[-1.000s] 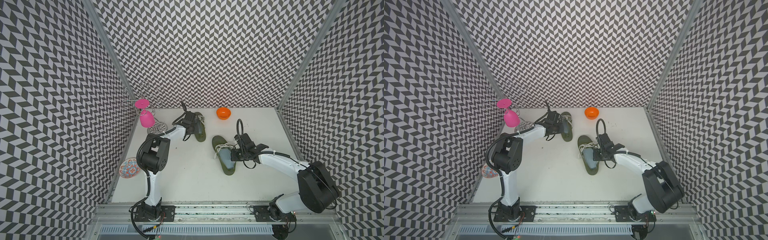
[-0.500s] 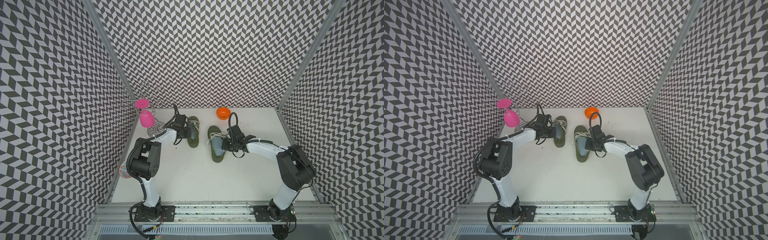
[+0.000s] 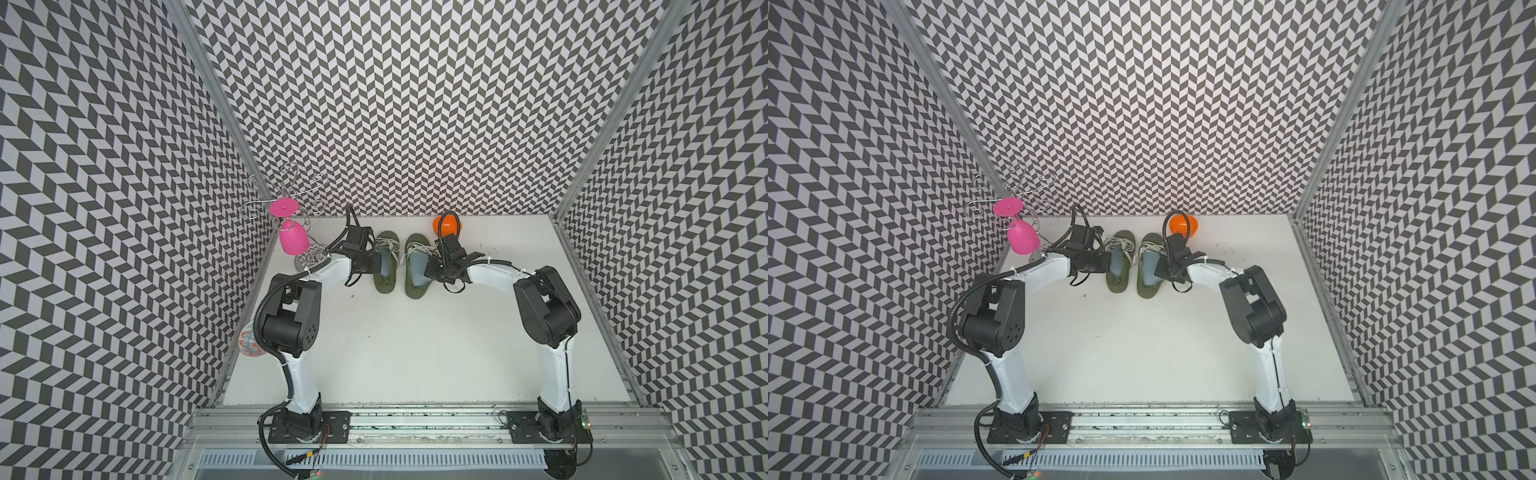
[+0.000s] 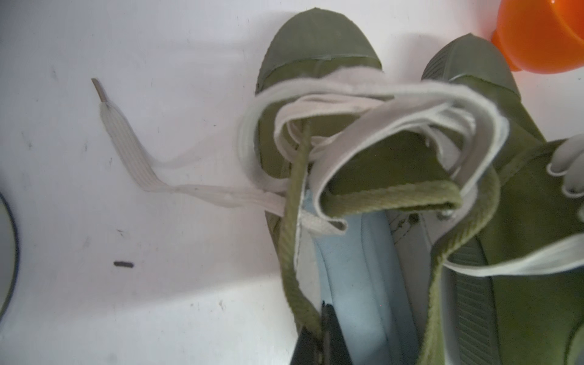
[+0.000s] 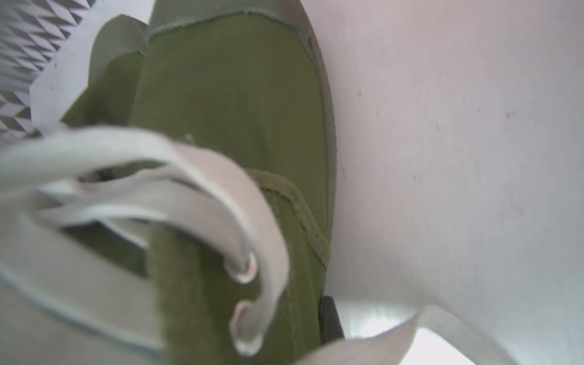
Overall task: Insert the insole into the shoe
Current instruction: Adjust the shoe at the center of the board.
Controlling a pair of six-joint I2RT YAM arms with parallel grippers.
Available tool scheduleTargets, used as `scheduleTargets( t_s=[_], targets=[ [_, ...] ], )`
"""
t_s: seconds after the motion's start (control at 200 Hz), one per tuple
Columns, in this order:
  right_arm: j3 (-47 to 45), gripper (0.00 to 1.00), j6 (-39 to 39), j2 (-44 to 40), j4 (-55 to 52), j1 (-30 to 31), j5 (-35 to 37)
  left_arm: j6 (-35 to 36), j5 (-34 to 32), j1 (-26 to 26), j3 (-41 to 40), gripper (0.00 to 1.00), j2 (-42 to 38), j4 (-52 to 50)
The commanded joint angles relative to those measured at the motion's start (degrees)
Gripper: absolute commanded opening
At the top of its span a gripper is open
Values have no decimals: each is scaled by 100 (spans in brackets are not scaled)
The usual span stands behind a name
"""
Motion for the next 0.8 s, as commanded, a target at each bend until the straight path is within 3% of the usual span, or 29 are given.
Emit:
scheduleTargets(
  t_s=[0.0,0.185,0.531,0.796],
  targets=[
    [512,0,187,218,434,28,211,255,132,50,450,0,172,81],
    [1231,0,-65,698,64,32,361,166,121,72,679,0,426,57],
    [2245,1,-666,1268,-630,7,538,-847,-22,156,515,0,293,463],
    [2001,1,-724,1067,-559,-60,620,-1187,-138,173,320,0,165,639]
  ],
)
